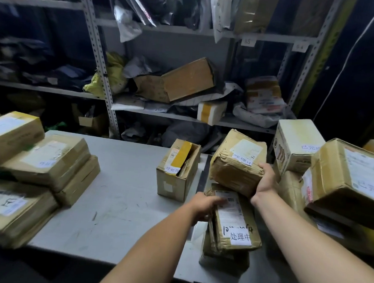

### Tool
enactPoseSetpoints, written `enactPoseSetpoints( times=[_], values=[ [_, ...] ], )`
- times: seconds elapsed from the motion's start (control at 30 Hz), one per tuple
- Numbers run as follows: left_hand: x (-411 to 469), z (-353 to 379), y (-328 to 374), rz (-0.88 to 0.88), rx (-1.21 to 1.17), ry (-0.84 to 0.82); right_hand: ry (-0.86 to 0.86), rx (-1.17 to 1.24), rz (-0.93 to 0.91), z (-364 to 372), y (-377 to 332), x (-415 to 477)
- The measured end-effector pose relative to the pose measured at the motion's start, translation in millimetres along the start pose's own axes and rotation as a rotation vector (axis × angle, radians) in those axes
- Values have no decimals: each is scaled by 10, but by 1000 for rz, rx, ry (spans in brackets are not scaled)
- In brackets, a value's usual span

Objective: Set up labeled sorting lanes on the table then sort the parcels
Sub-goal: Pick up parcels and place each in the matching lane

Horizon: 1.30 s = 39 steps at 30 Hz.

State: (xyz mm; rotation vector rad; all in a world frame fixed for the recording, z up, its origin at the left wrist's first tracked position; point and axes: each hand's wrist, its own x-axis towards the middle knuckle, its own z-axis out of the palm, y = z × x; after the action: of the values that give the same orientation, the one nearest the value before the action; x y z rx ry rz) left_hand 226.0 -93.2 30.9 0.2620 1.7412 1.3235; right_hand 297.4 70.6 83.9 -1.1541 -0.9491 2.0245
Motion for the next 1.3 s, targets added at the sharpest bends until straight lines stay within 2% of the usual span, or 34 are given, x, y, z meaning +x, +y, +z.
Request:
enactPoseSetpoints(
  times=[0.23,0.5,0.83,0.9,1.0,1.13,1.3],
  values=[
    [-39,-73,49,5,-43,41,-4,4,49,-97,-51,189],
    [58,-94,160,25,-20,-37,-9,52,58,-169,-108,331],
    [212,-153,286,-18,268,-154,-3,0,32,-18,-200,587],
    [254,-170,325,-18,287,-127,3,-5,24,28,-190,600],
    [360,-186,435,18,176,-54,42,-2,-2,114,-159,611],
    [691,-264,576,61,39,132,121,-16,-22,261,-115,547],
    [918,-321,769,111,29,127,194,-33,-10,281,-36,605]
  ],
)
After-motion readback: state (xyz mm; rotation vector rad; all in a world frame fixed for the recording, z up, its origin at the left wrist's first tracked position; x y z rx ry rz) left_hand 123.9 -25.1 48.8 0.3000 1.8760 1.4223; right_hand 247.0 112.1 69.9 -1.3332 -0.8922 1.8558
